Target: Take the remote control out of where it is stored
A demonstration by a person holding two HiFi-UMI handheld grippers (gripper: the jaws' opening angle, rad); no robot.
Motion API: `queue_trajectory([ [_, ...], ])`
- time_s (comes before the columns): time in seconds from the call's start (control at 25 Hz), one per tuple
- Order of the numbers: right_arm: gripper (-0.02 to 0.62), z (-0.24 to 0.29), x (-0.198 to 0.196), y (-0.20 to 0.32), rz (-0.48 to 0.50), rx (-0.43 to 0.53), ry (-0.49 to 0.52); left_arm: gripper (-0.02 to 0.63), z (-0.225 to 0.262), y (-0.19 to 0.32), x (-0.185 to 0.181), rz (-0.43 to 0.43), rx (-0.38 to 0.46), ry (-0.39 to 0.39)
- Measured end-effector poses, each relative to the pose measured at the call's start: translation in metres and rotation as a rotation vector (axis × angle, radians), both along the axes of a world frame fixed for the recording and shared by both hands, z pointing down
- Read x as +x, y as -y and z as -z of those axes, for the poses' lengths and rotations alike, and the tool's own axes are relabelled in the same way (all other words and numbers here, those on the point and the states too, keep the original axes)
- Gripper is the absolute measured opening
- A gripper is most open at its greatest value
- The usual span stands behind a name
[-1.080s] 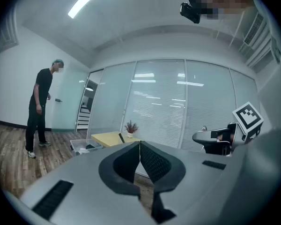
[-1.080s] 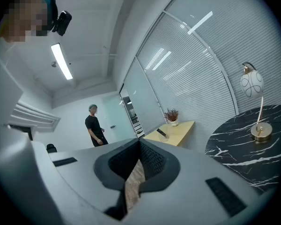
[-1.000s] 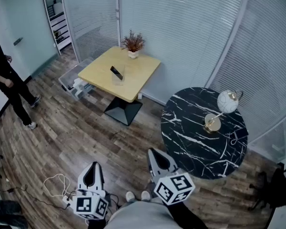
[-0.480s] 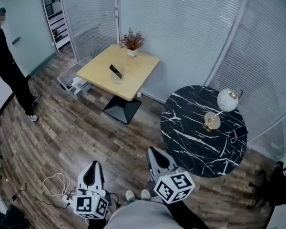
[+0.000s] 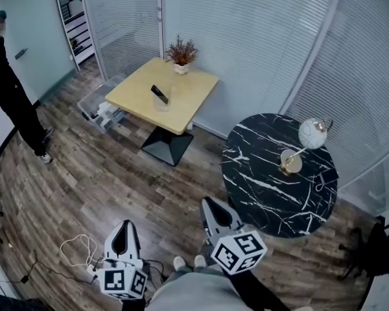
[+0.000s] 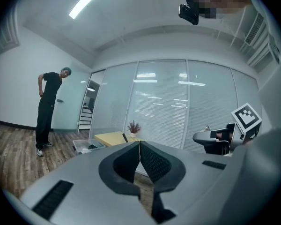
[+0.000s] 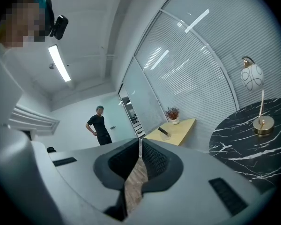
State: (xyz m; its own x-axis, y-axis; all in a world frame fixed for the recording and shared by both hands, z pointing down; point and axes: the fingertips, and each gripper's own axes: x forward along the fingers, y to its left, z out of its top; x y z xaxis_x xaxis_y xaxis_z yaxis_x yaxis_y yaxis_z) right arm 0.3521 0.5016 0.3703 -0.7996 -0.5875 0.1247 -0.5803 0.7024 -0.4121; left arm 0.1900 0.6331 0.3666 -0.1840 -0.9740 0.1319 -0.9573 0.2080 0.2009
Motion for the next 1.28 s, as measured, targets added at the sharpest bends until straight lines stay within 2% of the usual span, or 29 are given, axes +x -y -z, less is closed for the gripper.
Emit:
queue_trajectory([
  [0.36, 0.005, -0.014, -0.028, -0.007, -0.006, 0.002, -0.037, 0.009, -0.021, -0.009, -0.024, -0.007, -0.02, -0.04],
  [0.56, 0.005, -0.019, -0.037, 0.006, -0.008, -0.003, -0.046, 0.009, -0.025, 0.007, -0.033, -0.016, -0.025, -0.047],
  [0.84, 0.005, -0.022, -0.063, 0.058, 0.011, 0.008, -0.032, 0.009, -0.026, 0.054, -0.057, 0.006, -0.018, -0.037],
  [1.28, 0.005, -0.019, -0.113, 0.173, 0.092, 0.01, -0.023, 0.009, -0.015, 0.166, -0.091, 0.049, -0.006, -0.023],
])
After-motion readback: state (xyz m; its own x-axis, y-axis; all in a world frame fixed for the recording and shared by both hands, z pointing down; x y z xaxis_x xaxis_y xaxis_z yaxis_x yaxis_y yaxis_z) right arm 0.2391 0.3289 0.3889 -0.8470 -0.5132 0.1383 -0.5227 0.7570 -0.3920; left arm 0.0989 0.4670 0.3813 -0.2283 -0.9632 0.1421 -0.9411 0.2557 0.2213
